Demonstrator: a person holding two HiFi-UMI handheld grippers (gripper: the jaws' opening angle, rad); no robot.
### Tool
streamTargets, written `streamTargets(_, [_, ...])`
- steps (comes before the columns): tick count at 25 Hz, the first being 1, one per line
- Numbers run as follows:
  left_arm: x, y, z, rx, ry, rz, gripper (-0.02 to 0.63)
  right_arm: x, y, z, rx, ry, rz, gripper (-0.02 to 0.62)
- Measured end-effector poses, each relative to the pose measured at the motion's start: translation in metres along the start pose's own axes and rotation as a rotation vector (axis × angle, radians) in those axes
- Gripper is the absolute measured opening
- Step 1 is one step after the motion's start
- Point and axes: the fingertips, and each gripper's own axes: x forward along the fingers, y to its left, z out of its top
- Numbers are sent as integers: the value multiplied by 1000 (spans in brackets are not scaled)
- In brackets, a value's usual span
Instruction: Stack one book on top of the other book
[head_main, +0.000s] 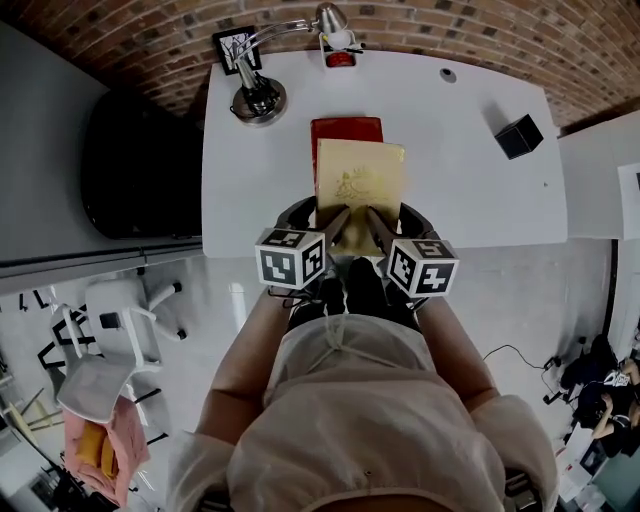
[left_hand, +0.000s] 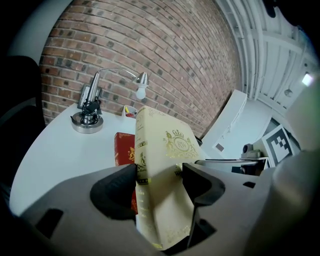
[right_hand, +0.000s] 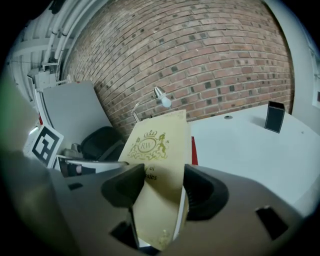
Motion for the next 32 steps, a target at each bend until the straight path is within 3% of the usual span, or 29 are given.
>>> streamTargets(4, [12,12,-2,-55,12,10,279,16,-7,0,-12,41,-5,253])
streamTargets(14, [45,36,5,-107,61,66,281,57,-28,8,8,131,31,253])
streamTargets(22, [61,56,-1,-158,100,106,281,91,-38,-7,57,191,83,253])
streamTargets(32, [69,66,-6,-210,114,113,281,97,-42,-7,79,244,60,253])
